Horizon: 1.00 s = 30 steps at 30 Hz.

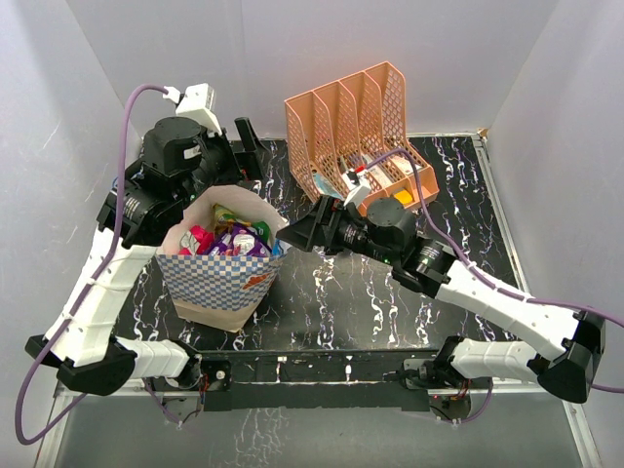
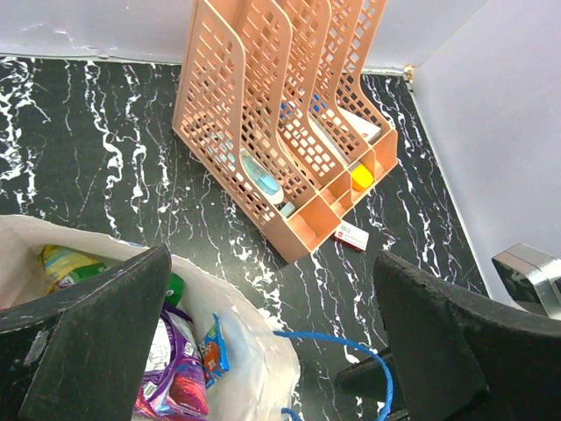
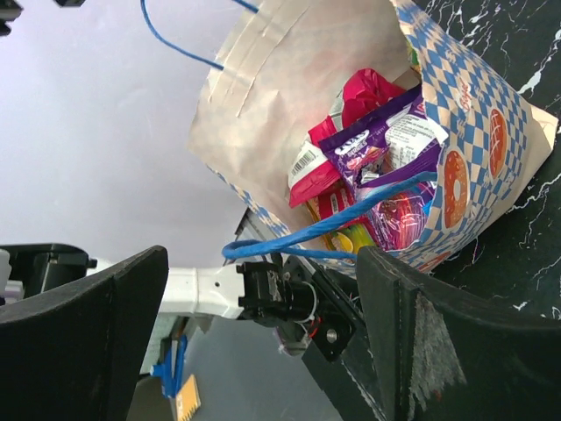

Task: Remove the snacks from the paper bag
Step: Adjust the paper bag at the center of the board.

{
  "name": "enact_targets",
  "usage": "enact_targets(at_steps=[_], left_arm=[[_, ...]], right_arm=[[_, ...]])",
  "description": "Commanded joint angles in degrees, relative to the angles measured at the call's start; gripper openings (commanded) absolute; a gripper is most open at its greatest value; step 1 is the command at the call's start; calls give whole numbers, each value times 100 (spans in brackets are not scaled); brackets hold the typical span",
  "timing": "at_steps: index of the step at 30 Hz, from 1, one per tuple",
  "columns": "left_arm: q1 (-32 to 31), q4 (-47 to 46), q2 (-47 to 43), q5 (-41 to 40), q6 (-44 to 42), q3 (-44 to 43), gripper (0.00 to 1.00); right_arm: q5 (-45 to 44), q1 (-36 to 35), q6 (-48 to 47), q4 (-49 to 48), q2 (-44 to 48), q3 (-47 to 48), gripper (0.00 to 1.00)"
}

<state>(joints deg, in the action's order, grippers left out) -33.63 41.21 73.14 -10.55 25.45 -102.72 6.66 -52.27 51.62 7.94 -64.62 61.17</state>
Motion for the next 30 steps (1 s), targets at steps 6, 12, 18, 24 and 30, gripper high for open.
enact_targets(at_steps=[6,12,18,24,30], left_arm=[[-25,265,-55,-487,-216,-184,98],[-25,353,-110,-694,-279,-308,98],[-23,415,-173,-838,-316,-296,98],[-21,503,-201,-758,-306,-421,99],[-22,722,-238,-905,-285,-572,98]], right_arm=[[-993,11,226,-1004,-63,-95,80],[-916,15,568,-1311,-219,-66,64],[-1324,100,513,-1311,-402,80,33],[-418,1097,91,-1272,-623,188,7],[1448,2321,-534,-1326,-1168,512,7]])
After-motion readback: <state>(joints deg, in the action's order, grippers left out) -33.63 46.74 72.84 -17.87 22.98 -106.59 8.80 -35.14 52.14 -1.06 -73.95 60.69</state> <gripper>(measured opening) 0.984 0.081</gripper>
